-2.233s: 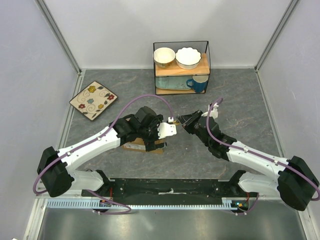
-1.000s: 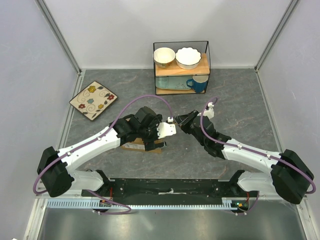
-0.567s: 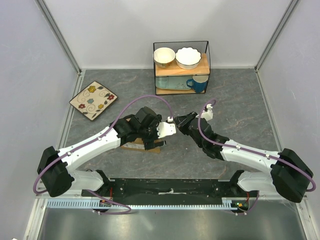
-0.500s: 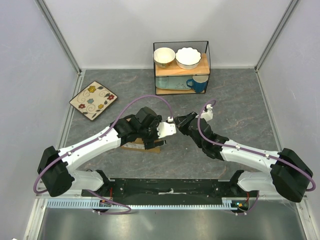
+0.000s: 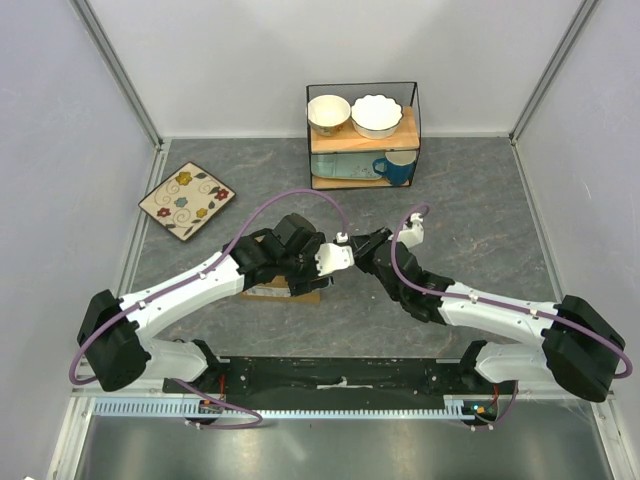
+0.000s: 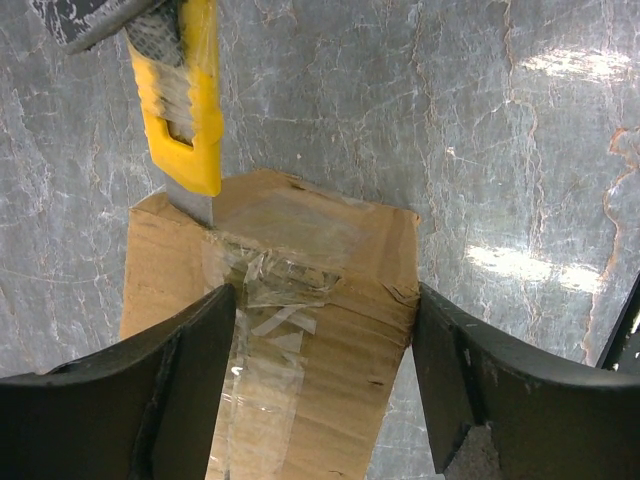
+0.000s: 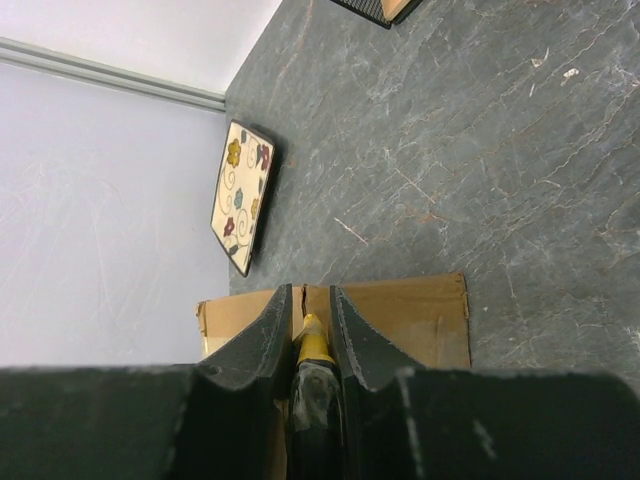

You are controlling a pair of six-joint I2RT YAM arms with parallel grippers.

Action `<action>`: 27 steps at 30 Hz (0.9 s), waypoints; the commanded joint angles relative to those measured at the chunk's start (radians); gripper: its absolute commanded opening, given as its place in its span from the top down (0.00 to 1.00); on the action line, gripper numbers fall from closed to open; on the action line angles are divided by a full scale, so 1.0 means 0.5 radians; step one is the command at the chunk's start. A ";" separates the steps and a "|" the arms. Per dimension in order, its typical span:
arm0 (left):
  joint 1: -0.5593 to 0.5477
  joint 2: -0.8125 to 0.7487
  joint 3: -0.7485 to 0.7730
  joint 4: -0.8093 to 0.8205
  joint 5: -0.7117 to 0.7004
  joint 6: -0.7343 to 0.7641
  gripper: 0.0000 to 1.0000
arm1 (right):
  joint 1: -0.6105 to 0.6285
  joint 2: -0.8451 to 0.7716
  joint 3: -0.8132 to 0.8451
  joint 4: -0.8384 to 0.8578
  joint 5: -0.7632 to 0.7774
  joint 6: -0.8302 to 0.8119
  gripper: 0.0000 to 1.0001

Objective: Unpack the express box

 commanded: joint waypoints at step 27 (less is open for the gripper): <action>0.047 0.138 -0.016 -0.032 -0.051 -0.103 0.26 | 0.192 -0.127 -0.210 0.137 -0.391 0.043 1.00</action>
